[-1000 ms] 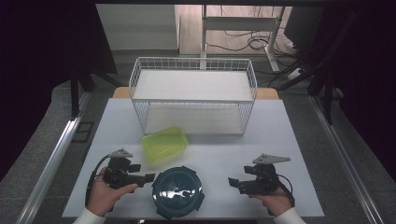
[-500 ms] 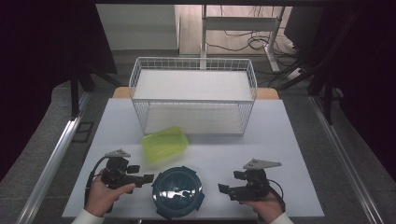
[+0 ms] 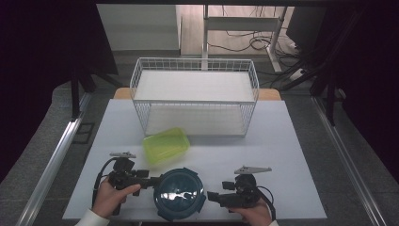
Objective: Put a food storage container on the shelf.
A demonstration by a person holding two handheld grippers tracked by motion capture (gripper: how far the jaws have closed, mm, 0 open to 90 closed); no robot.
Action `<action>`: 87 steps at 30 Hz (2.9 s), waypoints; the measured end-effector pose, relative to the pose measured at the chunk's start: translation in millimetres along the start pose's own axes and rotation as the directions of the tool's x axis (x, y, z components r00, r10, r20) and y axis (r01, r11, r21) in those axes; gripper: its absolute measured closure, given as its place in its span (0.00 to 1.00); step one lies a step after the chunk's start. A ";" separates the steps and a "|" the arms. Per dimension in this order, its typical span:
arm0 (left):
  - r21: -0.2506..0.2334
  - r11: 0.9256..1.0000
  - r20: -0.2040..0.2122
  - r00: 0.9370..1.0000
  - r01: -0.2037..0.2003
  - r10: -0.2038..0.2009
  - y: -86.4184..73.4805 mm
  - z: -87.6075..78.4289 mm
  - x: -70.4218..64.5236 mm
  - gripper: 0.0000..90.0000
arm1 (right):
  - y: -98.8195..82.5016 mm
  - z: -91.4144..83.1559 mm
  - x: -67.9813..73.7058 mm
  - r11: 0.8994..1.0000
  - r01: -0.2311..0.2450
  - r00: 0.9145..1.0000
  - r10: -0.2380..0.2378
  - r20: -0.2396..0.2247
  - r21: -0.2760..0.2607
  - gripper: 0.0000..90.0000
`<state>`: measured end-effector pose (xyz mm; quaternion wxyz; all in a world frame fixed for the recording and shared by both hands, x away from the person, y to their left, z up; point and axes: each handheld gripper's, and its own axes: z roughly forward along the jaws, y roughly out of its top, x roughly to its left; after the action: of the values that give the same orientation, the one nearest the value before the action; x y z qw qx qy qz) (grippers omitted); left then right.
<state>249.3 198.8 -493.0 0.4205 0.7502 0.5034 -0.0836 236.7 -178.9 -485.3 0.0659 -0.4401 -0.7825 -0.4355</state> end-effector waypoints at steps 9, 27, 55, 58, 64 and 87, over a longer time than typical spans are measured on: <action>0.051 0.999 0.032 0.999 0.000 -0.002 1.0 15.5 1.2 0.23 | -8.6 19.2 9.0 0.997 -0.062 0.997 0.064 -0.050 0.048 0.16; 0.103 0.994 0.162 0.986 0.028 -0.045 0.6 27.2 5.2 0.33 | -21.5 42.3 18.0 0.978 -0.195 0.970 0.204 -0.132 0.077 0.27; 0.098 0.989 0.184 0.974 0.114 -0.131 -3.7 26.9 8.7 0.38 | -22.4 43.8 17.5 0.938 -0.335 0.929 0.344 -0.134 0.089 0.31; 0.098 0.989 0.183 0.975 0.113 -0.129 -3.9 26.7 8.5 0.38 | -28.2 46.0 19.9 0.927 -0.360 0.918 0.372 -0.138 0.106 0.27; 0.098 0.989 0.183 0.975 0.113 -0.129 -4.1 26.6 8.5 0.38 | -33.8 51.3 29.2 0.912 -0.389 0.904 0.405 -0.134 0.133 0.27; 0.093 0.988 0.160 0.978 0.122 -0.136 -4.4 26.2 3.4 0.37 | -26.4 38.4 22.6 0.883 -0.461 0.873 0.470 -0.134 0.092 0.49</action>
<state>255.1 183.0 -513.8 0.4230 0.7232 0.5104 -0.1936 214.1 -142.4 -514.3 0.2410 -0.5787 -0.6585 -0.4164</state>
